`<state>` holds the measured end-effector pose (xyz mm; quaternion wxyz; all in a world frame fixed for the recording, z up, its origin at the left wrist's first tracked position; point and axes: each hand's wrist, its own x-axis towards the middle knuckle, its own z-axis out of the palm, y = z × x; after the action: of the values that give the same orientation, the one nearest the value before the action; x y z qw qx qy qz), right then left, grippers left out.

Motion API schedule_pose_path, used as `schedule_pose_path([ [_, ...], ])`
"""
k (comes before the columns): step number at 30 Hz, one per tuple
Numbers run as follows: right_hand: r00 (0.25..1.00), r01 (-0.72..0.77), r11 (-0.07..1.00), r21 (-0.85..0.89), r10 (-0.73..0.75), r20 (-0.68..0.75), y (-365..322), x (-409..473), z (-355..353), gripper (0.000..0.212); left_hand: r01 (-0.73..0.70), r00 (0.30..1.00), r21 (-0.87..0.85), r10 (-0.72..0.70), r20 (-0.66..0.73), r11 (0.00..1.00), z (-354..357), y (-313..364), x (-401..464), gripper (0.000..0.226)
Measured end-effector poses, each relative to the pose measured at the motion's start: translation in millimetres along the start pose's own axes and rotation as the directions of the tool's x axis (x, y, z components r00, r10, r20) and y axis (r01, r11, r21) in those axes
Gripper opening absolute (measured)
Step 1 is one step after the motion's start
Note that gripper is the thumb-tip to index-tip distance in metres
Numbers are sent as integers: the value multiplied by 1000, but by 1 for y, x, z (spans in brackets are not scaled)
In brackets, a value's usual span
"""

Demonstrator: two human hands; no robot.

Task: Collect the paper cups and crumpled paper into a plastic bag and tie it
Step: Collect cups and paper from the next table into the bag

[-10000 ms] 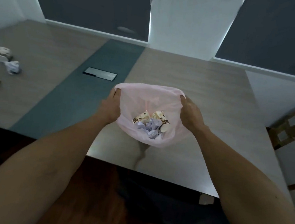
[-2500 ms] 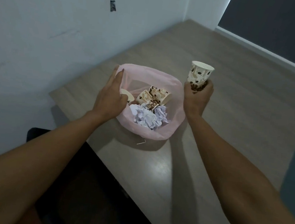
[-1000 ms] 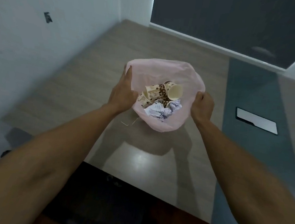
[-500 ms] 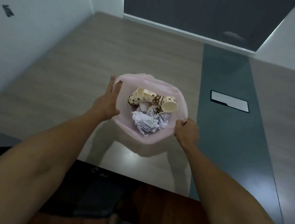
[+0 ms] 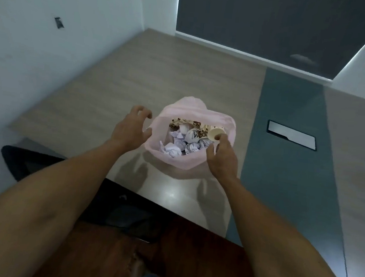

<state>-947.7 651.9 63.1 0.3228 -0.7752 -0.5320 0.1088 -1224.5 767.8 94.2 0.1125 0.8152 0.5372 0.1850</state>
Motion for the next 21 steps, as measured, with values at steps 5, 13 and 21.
schedule_pose_path([
  [5,977,110,992,67,-120,178,-16,-28,20,24,169,985,80,-172,30,982,-22,-10,-55,44],
  [13,790,286,958,31,-254,558,-26,-90,64,53,440,897,206,-438,-56,874,-45,-62,-161,60],
  [21,459,446,894,-44,-186,868,-32,-133,96,83,641,765,194,-597,-242,743,-50,-94,-213,59],
])
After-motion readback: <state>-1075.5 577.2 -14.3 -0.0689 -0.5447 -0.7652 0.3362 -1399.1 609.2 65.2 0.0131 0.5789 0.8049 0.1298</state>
